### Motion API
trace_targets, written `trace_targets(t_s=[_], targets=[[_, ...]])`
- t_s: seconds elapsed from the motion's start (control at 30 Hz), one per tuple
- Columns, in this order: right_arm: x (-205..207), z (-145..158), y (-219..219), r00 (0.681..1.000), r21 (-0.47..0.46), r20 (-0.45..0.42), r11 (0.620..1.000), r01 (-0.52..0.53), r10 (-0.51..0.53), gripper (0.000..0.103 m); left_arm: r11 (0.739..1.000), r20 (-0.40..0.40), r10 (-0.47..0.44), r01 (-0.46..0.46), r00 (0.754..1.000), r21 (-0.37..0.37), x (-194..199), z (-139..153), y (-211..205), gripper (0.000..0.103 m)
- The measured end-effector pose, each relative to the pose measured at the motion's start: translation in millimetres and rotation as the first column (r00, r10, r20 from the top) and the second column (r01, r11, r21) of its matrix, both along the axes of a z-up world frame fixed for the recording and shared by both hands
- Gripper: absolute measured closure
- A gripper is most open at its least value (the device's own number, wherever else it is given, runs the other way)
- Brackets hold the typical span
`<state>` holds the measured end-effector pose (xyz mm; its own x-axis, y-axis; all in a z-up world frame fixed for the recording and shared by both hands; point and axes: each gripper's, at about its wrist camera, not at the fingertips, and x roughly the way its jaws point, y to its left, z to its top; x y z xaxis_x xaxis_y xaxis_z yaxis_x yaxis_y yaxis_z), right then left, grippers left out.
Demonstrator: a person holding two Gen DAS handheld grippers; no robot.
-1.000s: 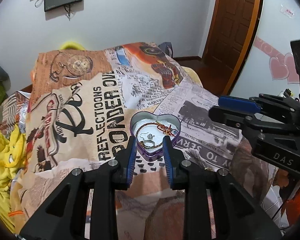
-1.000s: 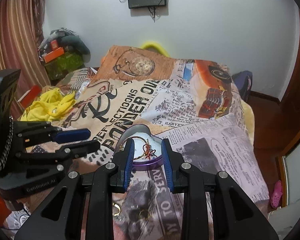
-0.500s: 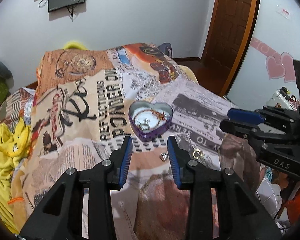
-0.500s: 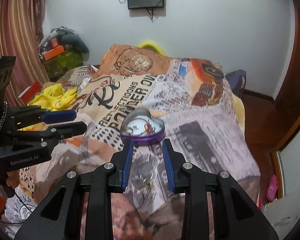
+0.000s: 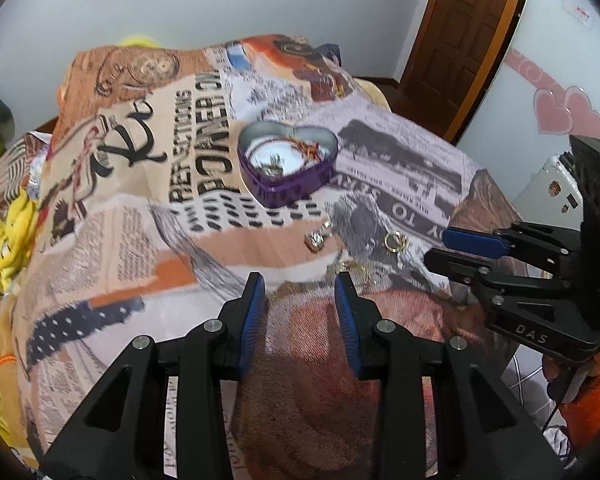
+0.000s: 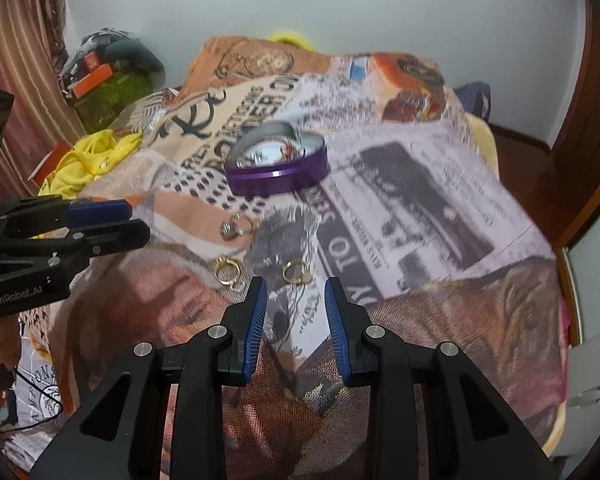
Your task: Organize jewelry
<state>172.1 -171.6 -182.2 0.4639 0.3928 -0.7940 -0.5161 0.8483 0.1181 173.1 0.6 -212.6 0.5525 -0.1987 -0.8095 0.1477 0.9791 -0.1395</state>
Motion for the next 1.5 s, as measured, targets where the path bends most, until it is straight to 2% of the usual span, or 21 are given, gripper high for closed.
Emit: trace_targets(t_s=[0.2,0.4,0.53,0.67,0.7,0.77,1.07,1.4,1.5], targets=[[5.3,-18.5,10.3,0.999,-0.037,-0.022,0.999,-0.028,0.027,0.076,1.0,-0.033,-0.018,0.018,0.999,-0.001,8.2,-14.0,-5.8,0.068],[8.2,-22.2,16.7,0.999,-0.036,0.011,0.998,-0.05,0.05,0.076,1.0,-0.042,-0.019,0.018,0.999,-0.012,17.6,-20.1,-5.6,0.068],[1.5,-26.0,22.9,0.995,-0.059,0.065,0.996,-0.065,0.069,0.076,0.999,-0.049,-0.028,0.027,0.998,-0.033,22.3,-22.2,-6.1,0.068],[4.5,-26.1,23.7,0.995,-0.034,0.063,0.997,-0.075,0.077,0.086,0.999,-0.051,-0.037,0.035,0.998,-0.033,25.2,-24.1,-9.8,0.068],[4.9,-25.9,23.6,0.995,-0.032,0.063,0.997,-0.075,0.077,0.092,0.999,-0.05,-0.041,0.04,0.998,-0.035,25.4,-24.1,-11.1,0.068],[6.4,-25.7,23.6,0.995,-0.028,0.058,0.997,-0.077,0.078,0.095,0.998,-0.046,-0.046,0.045,0.998,-0.034,25.3,-23.8,-12.3,0.069],[5.5,-19.9,19.5,0.996,-0.007,0.056,0.997,-0.073,0.073,0.095,0.997,-0.054,-0.067,0.065,0.996,-0.045,32.7,-26.8,-21.0,0.076],[4.3,-5.9,5.3,0.996,0.019,0.083,0.999,-0.048,0.046,0.095,0.995,-0.083,-0.078,0.072,0.993,-0.076,42.1,-38.0,-26.8,0.094],[5.0,-3.8,3.0,0.996,0.022,0.086,0.999,-0.041,0.039,0.095,0.994,-0.077,-0.084,0.078,0.994,-0.075,41.6,-37.3,-28.3,0.096]])
